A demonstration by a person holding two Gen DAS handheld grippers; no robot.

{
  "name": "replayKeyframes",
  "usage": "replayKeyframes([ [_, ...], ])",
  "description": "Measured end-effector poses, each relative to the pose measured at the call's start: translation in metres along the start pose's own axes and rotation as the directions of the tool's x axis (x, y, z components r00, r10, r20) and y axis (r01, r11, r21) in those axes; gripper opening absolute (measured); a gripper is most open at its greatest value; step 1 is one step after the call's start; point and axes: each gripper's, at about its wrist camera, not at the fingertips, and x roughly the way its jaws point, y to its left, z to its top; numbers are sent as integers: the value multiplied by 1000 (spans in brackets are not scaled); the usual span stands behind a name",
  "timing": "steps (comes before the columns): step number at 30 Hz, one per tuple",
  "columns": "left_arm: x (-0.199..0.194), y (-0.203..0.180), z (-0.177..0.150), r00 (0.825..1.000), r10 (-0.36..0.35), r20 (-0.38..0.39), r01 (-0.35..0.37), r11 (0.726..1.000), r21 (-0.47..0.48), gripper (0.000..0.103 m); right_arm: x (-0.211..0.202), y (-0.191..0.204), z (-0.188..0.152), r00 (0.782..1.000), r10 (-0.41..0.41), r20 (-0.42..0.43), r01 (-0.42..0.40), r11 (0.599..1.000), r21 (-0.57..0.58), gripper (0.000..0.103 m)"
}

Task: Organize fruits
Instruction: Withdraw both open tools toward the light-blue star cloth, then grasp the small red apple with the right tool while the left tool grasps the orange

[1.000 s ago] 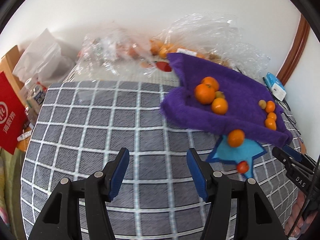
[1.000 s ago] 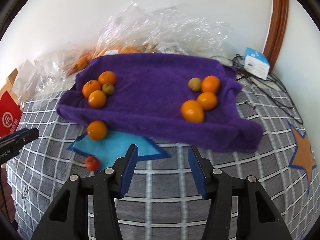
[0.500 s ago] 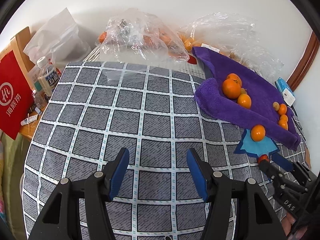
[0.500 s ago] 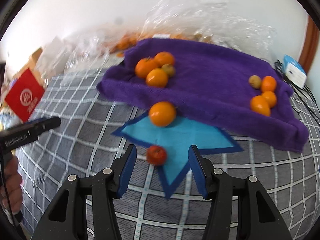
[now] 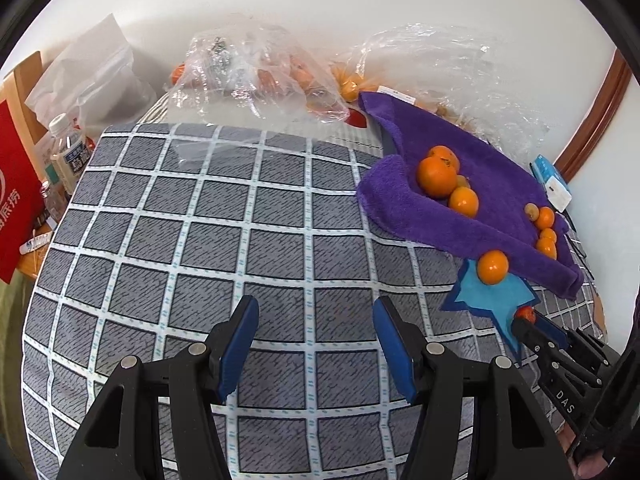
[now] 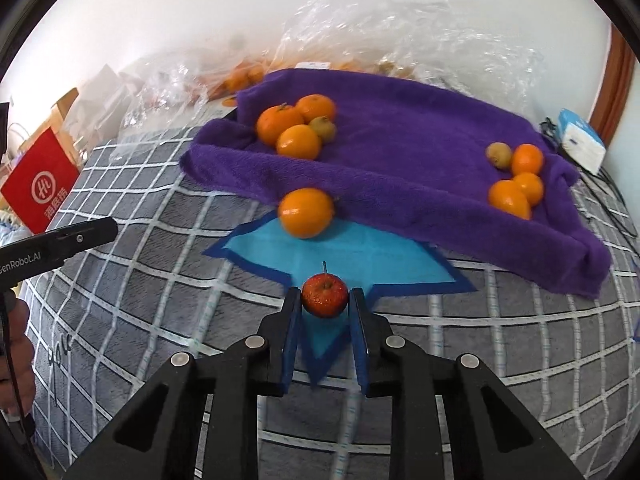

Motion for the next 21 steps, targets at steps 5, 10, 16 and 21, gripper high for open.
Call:
replayKeyframes([
  [5,3,-15,5,999,-43,-13,43,999,10,57,-9,-31,0,998,-53,13,53,997,50,24],
  [10,10,-36,7,998,-57,-26,58,997,42,57,-15,-63,-1,996,-82,21,79,989,125,24],
  [16,20,-60,9,997,-65,-39,68,995,66,57,-14,-87,-4,993,-113,20,109,983,151,24],
  [21,26,-80,14,994,-104,-44,107,992,66,57,-16,-103,-7,990,-143,18,138,978,158,24],
])
